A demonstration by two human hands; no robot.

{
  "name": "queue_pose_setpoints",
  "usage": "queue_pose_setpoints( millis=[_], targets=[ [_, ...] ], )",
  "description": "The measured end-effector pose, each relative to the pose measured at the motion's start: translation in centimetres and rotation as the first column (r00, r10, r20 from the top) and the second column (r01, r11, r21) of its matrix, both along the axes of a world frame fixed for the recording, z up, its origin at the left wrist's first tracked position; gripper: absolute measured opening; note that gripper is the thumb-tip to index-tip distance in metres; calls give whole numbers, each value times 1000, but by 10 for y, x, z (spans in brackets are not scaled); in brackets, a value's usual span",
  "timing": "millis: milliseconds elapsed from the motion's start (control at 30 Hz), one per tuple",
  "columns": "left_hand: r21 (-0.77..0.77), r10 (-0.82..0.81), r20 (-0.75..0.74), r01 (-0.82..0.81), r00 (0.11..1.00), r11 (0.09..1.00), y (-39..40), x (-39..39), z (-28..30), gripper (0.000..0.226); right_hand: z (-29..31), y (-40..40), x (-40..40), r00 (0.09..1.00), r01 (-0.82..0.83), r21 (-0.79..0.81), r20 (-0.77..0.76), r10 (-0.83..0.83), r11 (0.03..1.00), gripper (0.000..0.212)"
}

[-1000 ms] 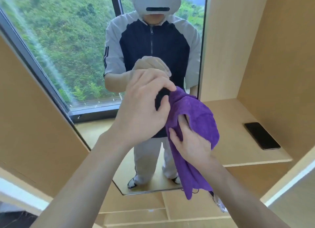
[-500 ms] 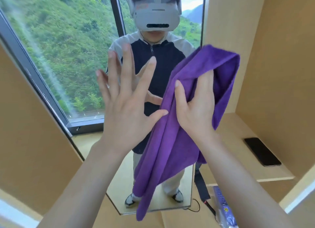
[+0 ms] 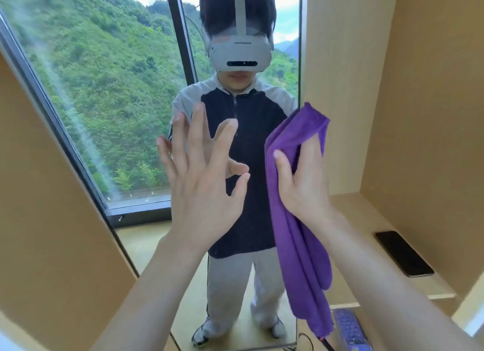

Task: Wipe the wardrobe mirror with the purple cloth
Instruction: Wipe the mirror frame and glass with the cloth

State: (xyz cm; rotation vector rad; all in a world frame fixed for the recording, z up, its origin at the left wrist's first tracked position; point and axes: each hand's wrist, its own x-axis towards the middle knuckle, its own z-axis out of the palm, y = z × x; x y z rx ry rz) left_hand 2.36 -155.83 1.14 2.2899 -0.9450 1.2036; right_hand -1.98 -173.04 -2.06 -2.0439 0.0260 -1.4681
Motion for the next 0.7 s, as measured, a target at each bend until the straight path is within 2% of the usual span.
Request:
queue_pose_setpoints(
  millis=[100,200,267,333,433,500,600,700],
  targets=[
    [-101,4,-9,-5,1000,995,4,-5,15,68,73,-12,8,997,-39,15,66,38,999,10],
    [-131,-11,9,12,1000,991,12,-2,38,69,104,-11,12,989,-31,38,147,25,999,19],
    [-104,-6,60,12,998,995,19,3,55,69,90,-4,13,991,-20,75,136,9,997,20],
    [-67,5,110,2,994,998,25,9,74,69,48,-1,14,996,-8,141,88,-4,990,17],
    [-24,23,165,-19,986,1000,27,13,94,71,-23,1,14,1000,21,217,-13,-19,976,32],
    [7,18,168,-20,986,1000,24,15,99,71,-52,0,14,995,58,246,-89,-37,968,30],
    [42,32,171,-40,985,998,17,19,94,74,-47,-1,13,993,83,239,-105,-59,968,18],
    [46,61,167,-69,984,997,11,23,90,80,9,2,7,998,66,163,-1,-66,984,15]
  ],
)
